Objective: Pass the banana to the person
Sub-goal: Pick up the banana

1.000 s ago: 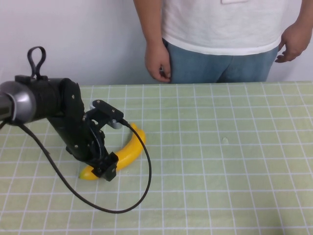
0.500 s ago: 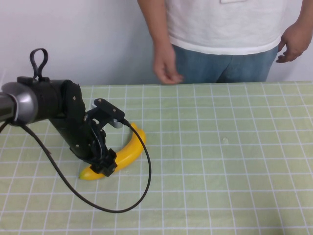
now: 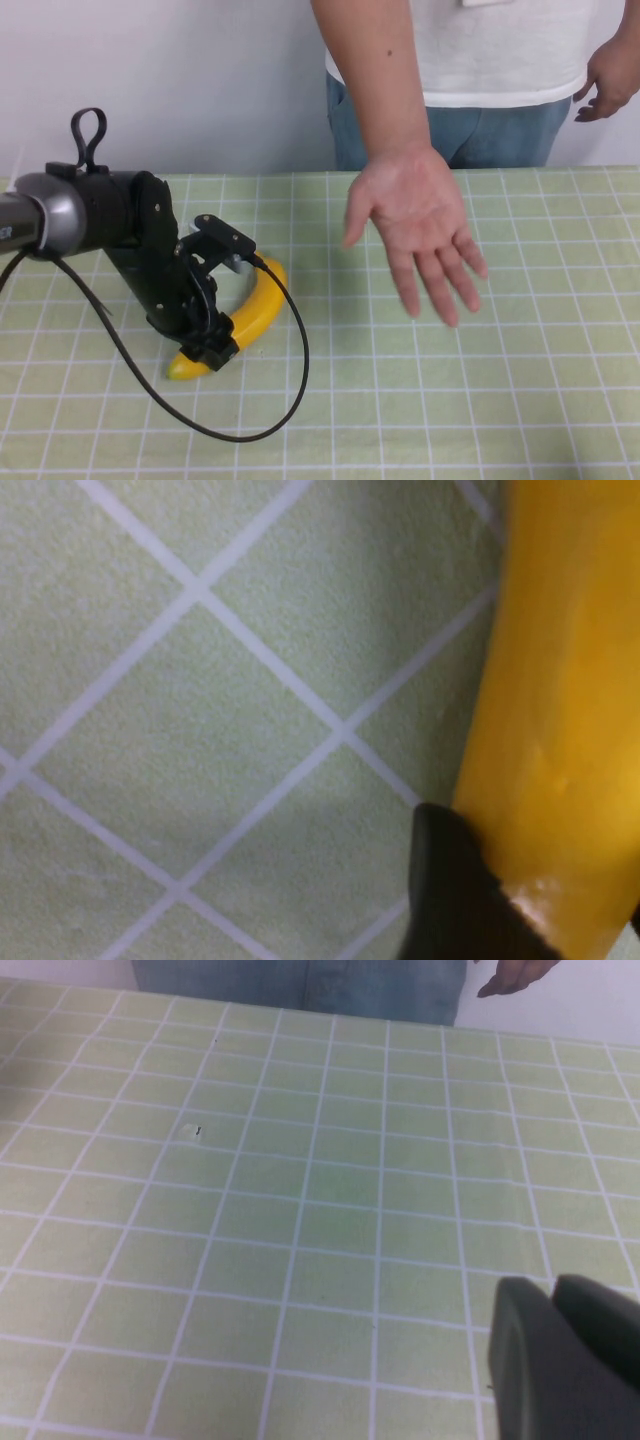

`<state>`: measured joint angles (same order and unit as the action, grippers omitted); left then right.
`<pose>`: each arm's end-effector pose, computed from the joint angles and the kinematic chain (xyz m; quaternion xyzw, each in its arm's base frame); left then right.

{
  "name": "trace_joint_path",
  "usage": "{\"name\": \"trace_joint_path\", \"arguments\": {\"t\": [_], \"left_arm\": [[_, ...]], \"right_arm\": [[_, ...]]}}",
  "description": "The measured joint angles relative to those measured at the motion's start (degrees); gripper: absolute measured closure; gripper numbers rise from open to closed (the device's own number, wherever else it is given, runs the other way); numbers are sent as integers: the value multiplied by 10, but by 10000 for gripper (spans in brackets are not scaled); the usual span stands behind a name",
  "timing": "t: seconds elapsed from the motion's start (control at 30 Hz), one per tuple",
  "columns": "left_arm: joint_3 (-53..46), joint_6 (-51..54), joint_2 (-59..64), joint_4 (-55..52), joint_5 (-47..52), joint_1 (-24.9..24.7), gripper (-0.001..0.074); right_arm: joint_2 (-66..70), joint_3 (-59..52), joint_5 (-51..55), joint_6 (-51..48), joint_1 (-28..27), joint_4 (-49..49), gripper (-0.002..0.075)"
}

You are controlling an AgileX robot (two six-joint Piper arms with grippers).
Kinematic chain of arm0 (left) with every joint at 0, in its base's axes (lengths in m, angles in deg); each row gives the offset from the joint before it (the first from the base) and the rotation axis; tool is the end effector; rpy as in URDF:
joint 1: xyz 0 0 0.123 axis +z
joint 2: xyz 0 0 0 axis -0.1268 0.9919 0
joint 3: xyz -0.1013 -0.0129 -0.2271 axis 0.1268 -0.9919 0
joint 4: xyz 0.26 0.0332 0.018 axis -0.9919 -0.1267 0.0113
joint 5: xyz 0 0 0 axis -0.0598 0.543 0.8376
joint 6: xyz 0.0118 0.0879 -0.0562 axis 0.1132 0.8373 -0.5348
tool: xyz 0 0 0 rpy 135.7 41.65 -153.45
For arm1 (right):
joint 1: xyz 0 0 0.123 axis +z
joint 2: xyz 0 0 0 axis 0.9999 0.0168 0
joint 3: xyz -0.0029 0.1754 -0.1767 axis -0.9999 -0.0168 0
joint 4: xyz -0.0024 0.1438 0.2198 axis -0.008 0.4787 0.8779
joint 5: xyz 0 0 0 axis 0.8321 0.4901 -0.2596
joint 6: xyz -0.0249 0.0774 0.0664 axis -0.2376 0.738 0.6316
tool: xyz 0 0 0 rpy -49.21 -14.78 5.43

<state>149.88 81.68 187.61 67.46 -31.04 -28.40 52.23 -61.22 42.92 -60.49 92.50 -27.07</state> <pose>0.3314 -0.1429 0.0849 0.4333 0.8972 -0.0618 0.0583 0.1135 0.0103 0.1739 -0.0594 0.7811 0.0106 0.6215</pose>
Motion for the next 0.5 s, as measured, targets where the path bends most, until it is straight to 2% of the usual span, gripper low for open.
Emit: {"name": "trace_joint_path", "arguments": {"t": [0.03, 0.27, 0.5], "left_arm": [[0, 0, 0, 0, 2, 0, 446], [20, -1, -2, -19, 40, 0, 448], [106, -19, -45, -55, 116, -1, 449]], "right_arm": [[0, 0, 0, 0, 0, 0, 733], [0, 0, 0, 0, 0, 0, 733], [0, 0, 0, 0, 0, 0, 733]]}}
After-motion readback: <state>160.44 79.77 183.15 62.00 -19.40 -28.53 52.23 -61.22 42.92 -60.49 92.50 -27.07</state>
